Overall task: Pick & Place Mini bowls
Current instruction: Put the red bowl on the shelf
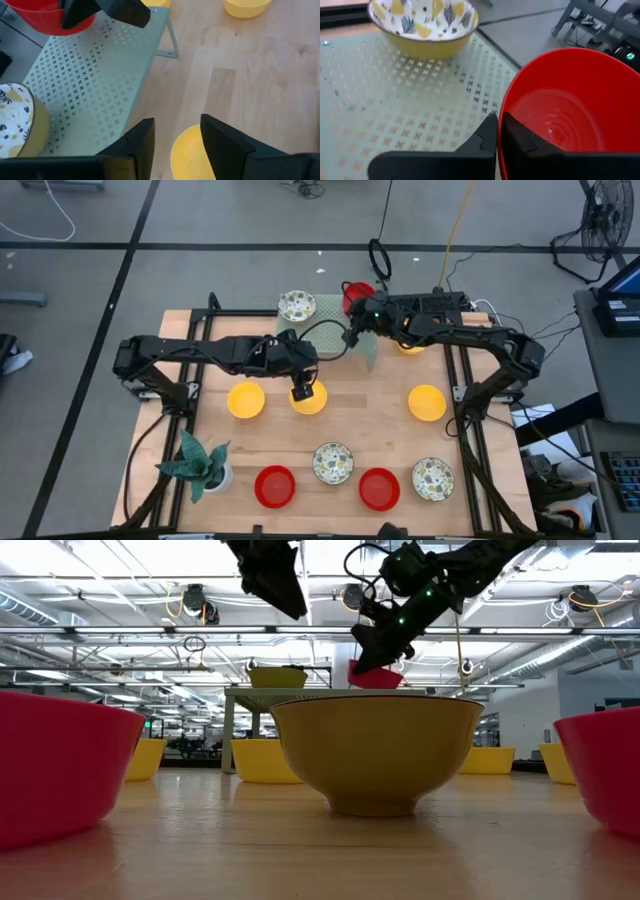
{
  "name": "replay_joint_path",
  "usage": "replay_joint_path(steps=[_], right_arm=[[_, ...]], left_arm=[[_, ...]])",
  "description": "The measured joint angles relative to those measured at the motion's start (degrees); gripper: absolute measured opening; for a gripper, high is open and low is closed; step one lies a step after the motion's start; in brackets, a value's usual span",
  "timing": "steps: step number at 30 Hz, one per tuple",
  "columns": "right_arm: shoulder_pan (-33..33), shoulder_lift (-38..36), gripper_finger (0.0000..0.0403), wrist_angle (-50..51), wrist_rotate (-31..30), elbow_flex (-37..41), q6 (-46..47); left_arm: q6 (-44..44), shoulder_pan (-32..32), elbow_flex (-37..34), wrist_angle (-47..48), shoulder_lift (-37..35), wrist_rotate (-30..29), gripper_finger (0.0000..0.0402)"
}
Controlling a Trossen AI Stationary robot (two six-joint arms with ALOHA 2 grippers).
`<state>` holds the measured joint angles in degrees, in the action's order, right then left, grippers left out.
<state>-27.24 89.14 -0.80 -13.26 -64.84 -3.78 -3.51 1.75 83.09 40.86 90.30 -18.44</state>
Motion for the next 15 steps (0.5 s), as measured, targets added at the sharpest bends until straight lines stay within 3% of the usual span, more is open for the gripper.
replay_joint_path(steps=[15], right_arm=[[-3.48,0.07,0.0004,2.82,0.05,-0.14,6.05]], left_arm=[[0.53,0.10,0.00,0.11,0.00,0.11,0.0163]])
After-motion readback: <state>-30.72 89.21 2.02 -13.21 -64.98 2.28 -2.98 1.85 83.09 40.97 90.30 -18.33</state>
